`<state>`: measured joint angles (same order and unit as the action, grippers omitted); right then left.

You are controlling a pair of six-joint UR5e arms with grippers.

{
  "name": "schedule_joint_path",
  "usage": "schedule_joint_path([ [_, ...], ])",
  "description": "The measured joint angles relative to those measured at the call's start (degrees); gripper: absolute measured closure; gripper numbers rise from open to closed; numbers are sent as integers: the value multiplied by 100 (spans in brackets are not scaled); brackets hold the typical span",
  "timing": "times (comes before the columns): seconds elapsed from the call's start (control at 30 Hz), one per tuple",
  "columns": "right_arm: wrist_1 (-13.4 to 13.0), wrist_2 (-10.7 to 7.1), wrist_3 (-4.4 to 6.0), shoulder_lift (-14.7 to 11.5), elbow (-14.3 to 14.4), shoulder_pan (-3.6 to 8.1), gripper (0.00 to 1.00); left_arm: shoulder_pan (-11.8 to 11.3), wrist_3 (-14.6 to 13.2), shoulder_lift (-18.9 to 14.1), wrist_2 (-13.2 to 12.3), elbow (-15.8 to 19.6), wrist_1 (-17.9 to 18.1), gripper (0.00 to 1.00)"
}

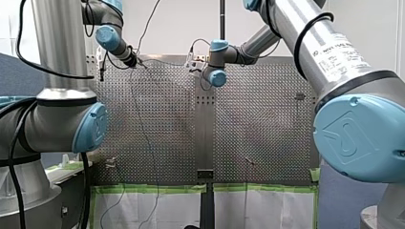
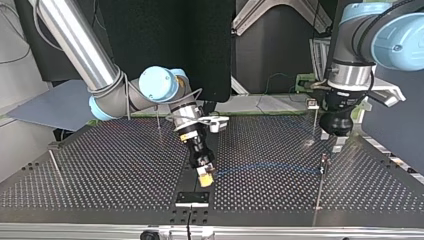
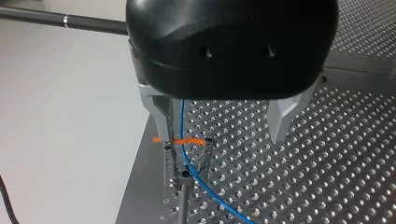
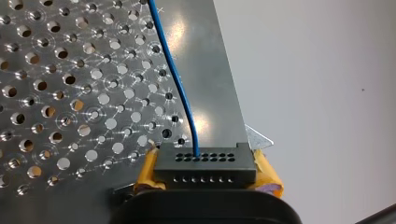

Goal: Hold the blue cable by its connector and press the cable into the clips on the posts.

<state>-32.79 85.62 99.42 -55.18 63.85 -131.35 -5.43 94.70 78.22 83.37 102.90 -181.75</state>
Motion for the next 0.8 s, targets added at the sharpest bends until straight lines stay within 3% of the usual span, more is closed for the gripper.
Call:
schedule_joint_path([
  [0.8, 24, 0, 0, 1, 7, -11, 100, 93, -1138, -34, 85, 0, 134, 0],
])
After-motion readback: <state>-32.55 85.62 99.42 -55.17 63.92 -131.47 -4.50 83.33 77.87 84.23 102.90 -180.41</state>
